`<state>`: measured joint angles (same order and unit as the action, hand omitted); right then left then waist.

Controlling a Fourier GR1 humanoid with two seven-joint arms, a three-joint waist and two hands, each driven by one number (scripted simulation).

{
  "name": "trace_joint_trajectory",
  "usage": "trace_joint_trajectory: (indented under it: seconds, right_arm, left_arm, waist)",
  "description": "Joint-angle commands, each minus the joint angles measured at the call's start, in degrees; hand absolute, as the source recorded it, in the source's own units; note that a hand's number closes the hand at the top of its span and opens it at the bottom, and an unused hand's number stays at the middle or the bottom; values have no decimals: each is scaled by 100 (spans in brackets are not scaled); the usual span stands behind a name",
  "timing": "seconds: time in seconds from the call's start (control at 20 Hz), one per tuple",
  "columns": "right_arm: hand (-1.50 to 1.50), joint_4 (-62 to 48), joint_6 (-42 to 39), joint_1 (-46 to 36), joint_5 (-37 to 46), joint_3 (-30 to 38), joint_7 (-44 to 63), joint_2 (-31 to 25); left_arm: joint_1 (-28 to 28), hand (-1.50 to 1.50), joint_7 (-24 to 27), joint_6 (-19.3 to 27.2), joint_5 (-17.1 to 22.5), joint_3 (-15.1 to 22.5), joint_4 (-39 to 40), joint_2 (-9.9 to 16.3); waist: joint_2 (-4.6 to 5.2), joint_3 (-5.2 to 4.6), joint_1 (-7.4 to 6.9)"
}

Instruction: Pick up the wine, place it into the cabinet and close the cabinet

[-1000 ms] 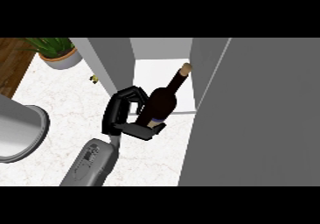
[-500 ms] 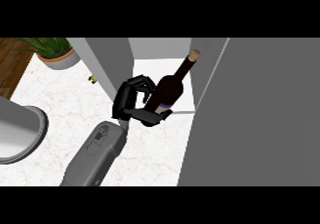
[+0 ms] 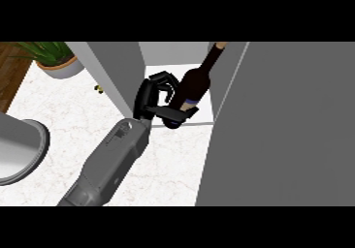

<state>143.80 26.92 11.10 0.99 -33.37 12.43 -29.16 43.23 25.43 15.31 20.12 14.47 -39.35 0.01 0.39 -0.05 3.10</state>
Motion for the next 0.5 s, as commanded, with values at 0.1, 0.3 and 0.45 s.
trace_joint_trajectory:
  seconds: [0.1,0.3,0.45]
  right_arm:
    - [-150,833,-47,442,-153,-266,-20,33]
    - [-150,842,-203,354,-411,-139,58,6]
    - [-150,879,-252,479,-396,-95,-85,-33]
  left_arm:
    - [676,150,230,381,187,161,1042,-1]
    - [1100,150,-40,412,144,166,1611,-1]
    - [1206,150,129,556,281,1,1962,-1]
  waist:
    - [16,3,134]
    - [42,2,137]
    - [73,0,250]
